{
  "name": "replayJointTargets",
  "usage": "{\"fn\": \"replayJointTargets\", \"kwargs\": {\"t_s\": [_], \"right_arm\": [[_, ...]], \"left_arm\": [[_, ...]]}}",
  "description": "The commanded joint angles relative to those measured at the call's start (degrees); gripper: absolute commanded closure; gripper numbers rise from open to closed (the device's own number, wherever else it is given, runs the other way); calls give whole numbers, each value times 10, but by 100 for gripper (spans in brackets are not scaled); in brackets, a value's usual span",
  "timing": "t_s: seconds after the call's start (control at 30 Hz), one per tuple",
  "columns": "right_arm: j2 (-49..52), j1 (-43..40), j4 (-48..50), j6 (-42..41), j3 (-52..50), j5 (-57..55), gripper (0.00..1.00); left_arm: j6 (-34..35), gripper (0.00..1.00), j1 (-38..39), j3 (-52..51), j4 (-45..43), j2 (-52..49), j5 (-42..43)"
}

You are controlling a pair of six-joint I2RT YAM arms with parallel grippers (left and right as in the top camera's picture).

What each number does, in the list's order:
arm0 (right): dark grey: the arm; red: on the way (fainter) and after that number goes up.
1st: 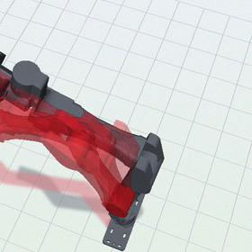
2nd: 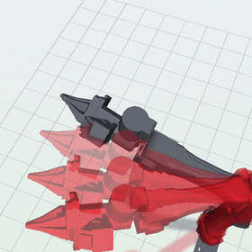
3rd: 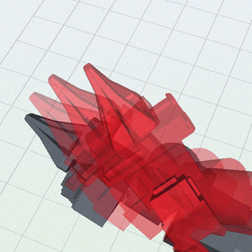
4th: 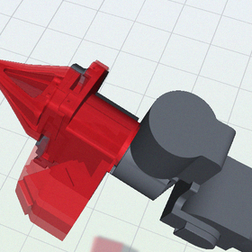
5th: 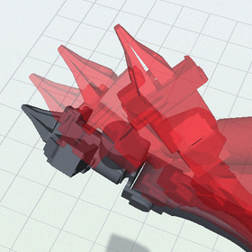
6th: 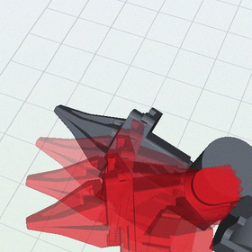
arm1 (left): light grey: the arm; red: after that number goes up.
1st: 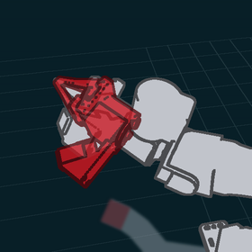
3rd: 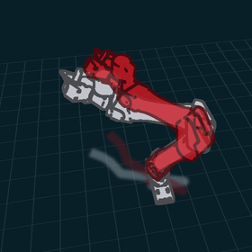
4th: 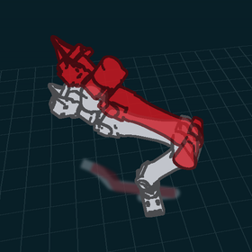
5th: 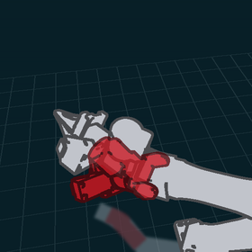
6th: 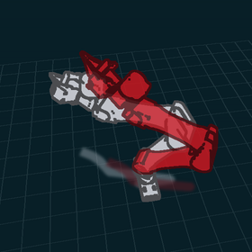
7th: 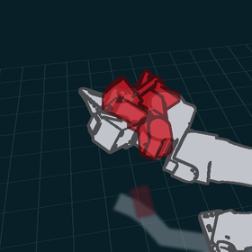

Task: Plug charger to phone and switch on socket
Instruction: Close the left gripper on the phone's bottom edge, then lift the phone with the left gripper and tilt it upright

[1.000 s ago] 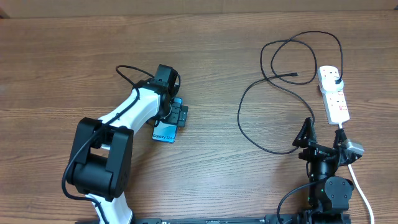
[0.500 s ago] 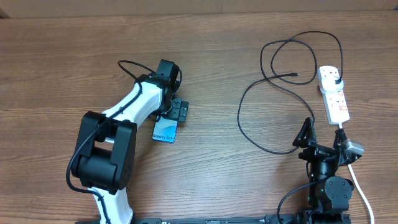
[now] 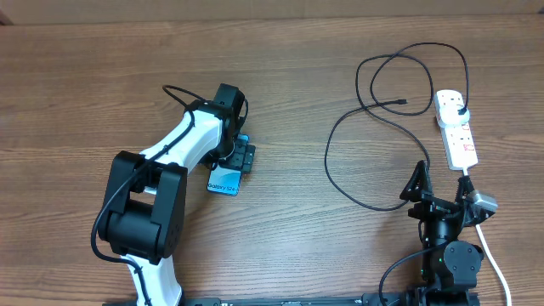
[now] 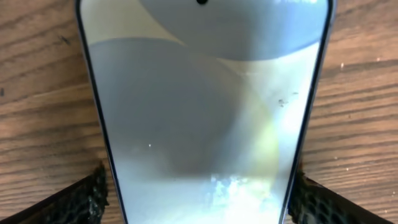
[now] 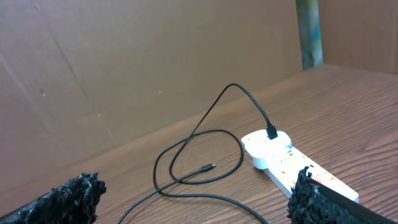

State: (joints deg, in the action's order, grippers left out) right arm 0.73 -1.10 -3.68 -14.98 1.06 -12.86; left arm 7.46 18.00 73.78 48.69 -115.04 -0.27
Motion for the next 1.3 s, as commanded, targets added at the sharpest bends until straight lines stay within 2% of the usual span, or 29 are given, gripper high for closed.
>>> {"fn": "replayJointTargets", "kwargs": {"t_s": [0.0, 0.2, 0.53, 0.67, 0.87, 1.0, 1.27], "right_arm": [[-6, -2, 3, 3, -6, 1, 0], [-5, -2, 3, 3, -6, 1, 0], [-5, -2, 3, 3, -6, 1, 0], [-5, -2, 3, 3, -6, 1, 0], [-6, -2, 3, 3, -6, 1, 0], [-5, -2, 3, 3, -6, 1, 0], [-5, -2, 3, 3, -6, 1, 0]], "left_arm": [[14, 0, 0, -58, 2, -84, 104], [14, 0, 0, -58, -35, -84, 104], [20, 0, 0, -58, -35, -84, 143], [20, 11, 0, -58, -35, -84, 163], [20, 18, 0, -58, -34, -84, 183], [20, 21, 0, -58, -25, -84, 197], [15, 25, 0, -57, -22, -84, 284]]}}
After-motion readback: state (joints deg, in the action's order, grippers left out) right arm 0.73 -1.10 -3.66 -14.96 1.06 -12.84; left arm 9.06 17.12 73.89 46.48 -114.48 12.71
